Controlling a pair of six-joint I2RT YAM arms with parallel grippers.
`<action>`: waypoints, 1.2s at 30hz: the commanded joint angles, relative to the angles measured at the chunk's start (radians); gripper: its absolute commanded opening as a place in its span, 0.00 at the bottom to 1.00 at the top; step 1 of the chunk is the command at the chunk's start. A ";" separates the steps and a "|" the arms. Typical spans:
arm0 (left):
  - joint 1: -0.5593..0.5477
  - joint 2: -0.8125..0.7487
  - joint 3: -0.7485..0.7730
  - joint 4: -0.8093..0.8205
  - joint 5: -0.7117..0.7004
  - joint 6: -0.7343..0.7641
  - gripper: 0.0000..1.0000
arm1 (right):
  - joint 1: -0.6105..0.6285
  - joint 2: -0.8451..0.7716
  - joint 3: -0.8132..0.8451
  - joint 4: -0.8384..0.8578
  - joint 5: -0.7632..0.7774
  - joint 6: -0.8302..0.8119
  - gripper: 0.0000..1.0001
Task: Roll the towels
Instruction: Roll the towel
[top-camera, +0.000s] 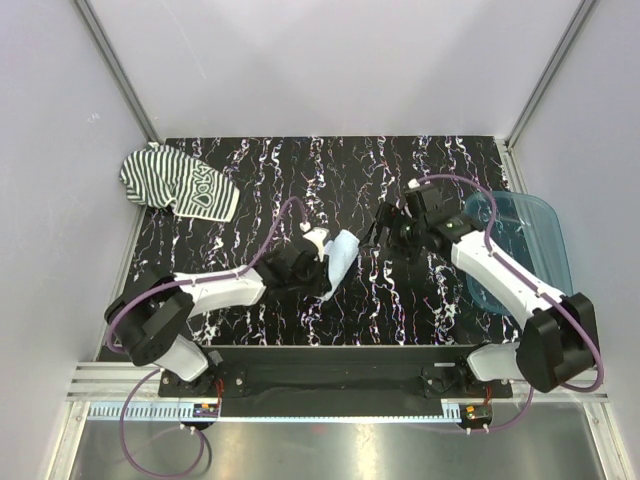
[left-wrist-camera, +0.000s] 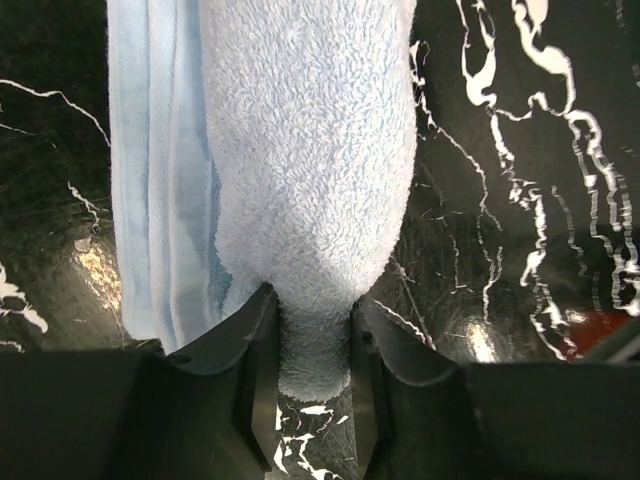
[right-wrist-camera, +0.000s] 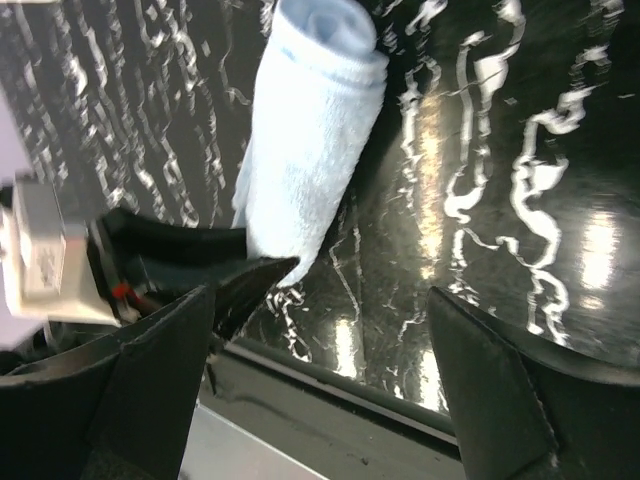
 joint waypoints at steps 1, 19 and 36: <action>0.047 0.042 -0.033 -0.063 0.180 -0.042 0.18 | 0.005 -0.033 -0.091 0.199 -0.144 0.031 0.92; 0.341 0.201 -0.117 0.035 0.541 -0.175 0.18 | 0.040 0.183 -0.400 0.980 -0.299 0.180 0.92; 0.464 0.289 -0.119 0.035 0.582 -0.218 0.19 | 0.131 0.421 -0.399 1.248 -0.201 0.153 0.88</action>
